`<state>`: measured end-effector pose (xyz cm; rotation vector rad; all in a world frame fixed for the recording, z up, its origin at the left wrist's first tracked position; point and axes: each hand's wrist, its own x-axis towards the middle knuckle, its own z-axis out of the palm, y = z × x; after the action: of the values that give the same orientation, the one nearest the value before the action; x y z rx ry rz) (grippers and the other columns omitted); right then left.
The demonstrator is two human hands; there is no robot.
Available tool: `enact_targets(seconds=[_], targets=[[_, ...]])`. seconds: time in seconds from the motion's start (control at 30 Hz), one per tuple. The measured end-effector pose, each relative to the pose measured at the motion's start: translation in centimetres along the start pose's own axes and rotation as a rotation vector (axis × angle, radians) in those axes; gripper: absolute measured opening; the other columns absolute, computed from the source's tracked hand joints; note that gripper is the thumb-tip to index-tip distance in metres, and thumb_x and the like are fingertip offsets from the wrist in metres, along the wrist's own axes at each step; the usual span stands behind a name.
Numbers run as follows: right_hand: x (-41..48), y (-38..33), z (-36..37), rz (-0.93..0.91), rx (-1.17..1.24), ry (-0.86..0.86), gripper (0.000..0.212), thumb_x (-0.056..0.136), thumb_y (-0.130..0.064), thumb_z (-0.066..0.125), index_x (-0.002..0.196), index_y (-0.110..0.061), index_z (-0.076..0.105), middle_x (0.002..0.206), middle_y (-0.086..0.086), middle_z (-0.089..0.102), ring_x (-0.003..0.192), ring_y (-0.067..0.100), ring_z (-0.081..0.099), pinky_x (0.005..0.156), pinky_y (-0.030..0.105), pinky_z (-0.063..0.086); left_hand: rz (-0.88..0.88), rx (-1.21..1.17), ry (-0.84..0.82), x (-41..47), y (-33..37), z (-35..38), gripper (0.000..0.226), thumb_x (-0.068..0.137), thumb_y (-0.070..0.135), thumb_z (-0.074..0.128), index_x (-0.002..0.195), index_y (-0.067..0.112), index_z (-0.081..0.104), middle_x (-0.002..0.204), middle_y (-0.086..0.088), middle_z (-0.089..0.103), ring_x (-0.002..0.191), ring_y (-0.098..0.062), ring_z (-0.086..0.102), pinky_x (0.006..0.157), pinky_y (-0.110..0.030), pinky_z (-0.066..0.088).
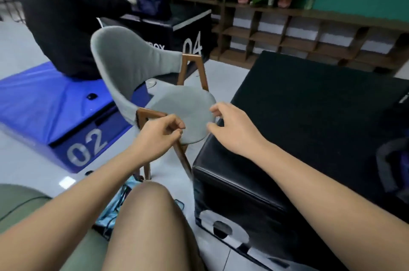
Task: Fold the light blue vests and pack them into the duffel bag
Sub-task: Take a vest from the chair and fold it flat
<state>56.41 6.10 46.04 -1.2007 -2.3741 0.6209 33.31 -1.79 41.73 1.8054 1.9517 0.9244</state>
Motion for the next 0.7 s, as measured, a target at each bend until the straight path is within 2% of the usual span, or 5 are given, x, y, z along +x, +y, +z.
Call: enact_targets(seconds=[0.13,0.27,0.37,0.5,0.7], targets=[[3.5,-4.1,9.7,-0.032,0.113,-0.127,0.035,0.100,-0.036,0.066,0.132,-0.026,0.059,0.132,-0.005,0.059,0.122,0.016,0.058,0.103,0.041,0.051,-0.204,-0.078,0.050,-2.8,-9.7,-2.3,0.017,0.094,0.013,0.069,0.103,0.028,0.069,0.094,0.010,0.077,0.086,-0.002,0.069,0.074,-0.012,0.048],[5.4,-5.2,19.9,0.026,0.248,-0.228,0.028,0.098,-0.029,0.068,0.125,-0.024,0.063,0.128,-0.006,0.061,0.118,0.012,0.059,0.103,0.035,0.049,-0.421,-0.155,0.049,-4.8,-19.1,-2.4,0.022,0.091,0.012,0.067,0.104,0.030,0.067,0.093,0.007,0.077,0.082,-0.007,0.071,0.072,-0.029,0.056],[6.0,-4.3,27.3,0.114,0.322,-0.336,0.027,0.097,-0.026,0.071,0.122,-0.020,0.067,0.122,-0.004,0.066,0.114,0.009,0.059,0.097,0.026,0.046,-0.542,-0.148,-0.016,-6.3,-26.7,-0.9,0.025,0.088,0.022,0.077,0.107,0.033,0.064,0.100,0.008,0.074,0.089,-0.008,0.072,0.083,-0.042,0.061],[6.2,-1.3,36.6,0.280,0.347,-0.440,0.034,0.093,-0.036,0.078,0.120,-0.020,0.066,0.119,-0.001,0.067,0.112,0.015,0.062,0.099,0.033,0.051,-0.591,-0.018,-0.243,-7.4,-36.3,1.8,0.065,0.075,0.049,0.085,0.130,0.034,0.055,0.133,0.003,0.057,0.122,-0.021,0.062,0.105,-0.044,0.052],[5.4,2.7,47.7,0.427,0.270,-0.585,0.084,0.072,-0.054,0.092,0.141,-0.028,0.054,0.134,0.001,0.055,0.124,0.020,0.057,0.096,0.032,0.047,-0.674,0.201,-0.550,-7.2,-45.8,5.0,0.136,0.045,0.079,0.088,0.160,0.039,0.028,0.162,-0.009,0.020,0.151,-0.042,0.027,0.123,-0.058,0.033]])
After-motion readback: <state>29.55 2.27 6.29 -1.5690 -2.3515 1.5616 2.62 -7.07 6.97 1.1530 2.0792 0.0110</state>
